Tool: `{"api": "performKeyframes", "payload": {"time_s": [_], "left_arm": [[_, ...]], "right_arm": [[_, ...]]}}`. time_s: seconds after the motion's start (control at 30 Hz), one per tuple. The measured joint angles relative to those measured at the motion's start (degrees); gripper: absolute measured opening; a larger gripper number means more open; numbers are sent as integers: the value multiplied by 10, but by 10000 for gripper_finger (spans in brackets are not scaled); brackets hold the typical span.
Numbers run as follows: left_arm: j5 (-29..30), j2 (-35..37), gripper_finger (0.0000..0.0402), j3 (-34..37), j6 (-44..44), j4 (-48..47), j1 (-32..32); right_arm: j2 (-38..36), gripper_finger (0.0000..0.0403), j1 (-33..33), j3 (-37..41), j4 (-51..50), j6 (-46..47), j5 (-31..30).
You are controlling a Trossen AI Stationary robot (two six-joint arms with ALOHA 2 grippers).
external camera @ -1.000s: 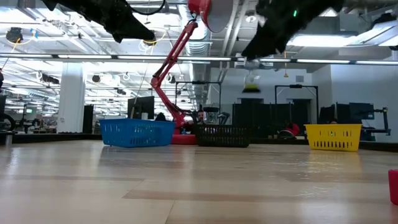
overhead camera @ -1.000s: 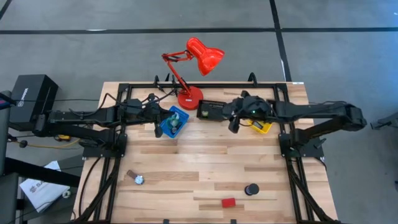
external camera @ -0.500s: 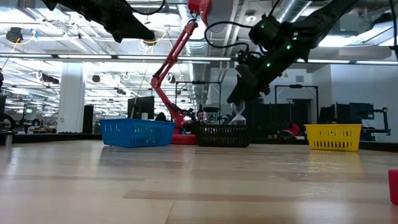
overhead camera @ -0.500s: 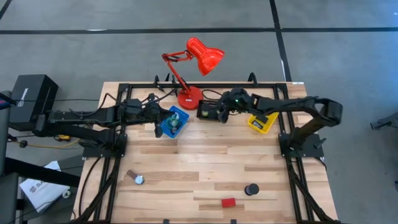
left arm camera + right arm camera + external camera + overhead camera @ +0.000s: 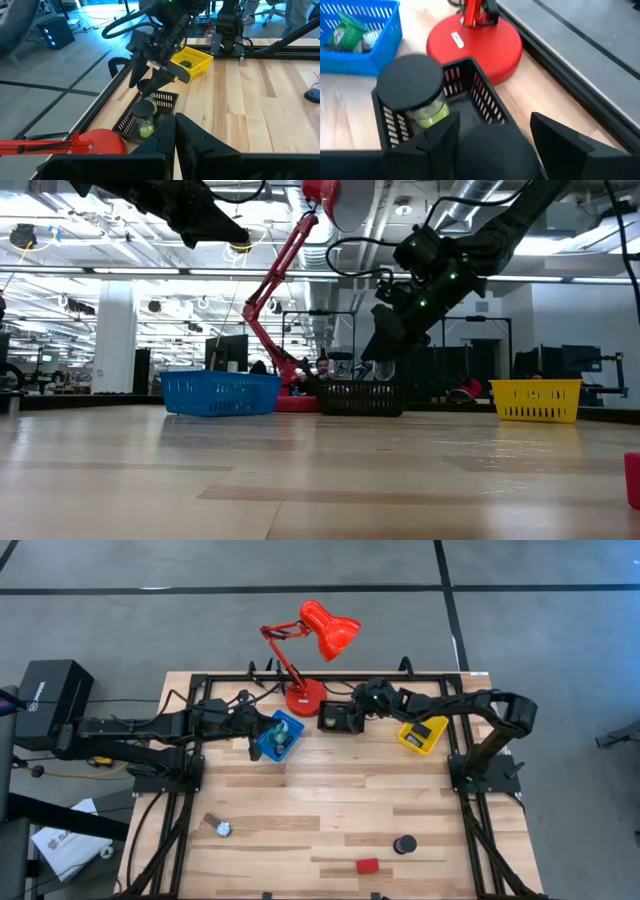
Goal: Pick & Place Office items
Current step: Put the yellow hourglass into the black bin, then put the red digital timer into the yellow bin
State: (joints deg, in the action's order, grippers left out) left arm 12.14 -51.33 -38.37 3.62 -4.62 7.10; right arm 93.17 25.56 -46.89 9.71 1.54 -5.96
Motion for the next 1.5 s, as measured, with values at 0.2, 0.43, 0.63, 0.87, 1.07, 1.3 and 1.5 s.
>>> {"api": "performKeyframes", "payload": {"time_s": [0.2,0.43,0.63,0.87,1.07,1.3,1.5], "left_arm": [[0,0,2,0,0,0,0],[0,0,2,0,0,0,0],[0,0,2,0,0,0,0],[0,-1,2,0,-38,13,0],[0,-1,2,0,-113,22,-2],[0,-21,2,-1,-151,67,-49],[0,-67,2,0,-151,154,-112]], "right_arm": [[-25,239,0,-1,-10,-3,1],[-111,240,0,0,-102,-5,1],[-202,240,-25,0,-209,4,0],[-265,239,-126,0,-301,29,1],[-259,239,-256,0,-298,54,16],[-208,239,-388,-22,-270,107,16],[-118,239,-467,-95,-270,113,15]]}}
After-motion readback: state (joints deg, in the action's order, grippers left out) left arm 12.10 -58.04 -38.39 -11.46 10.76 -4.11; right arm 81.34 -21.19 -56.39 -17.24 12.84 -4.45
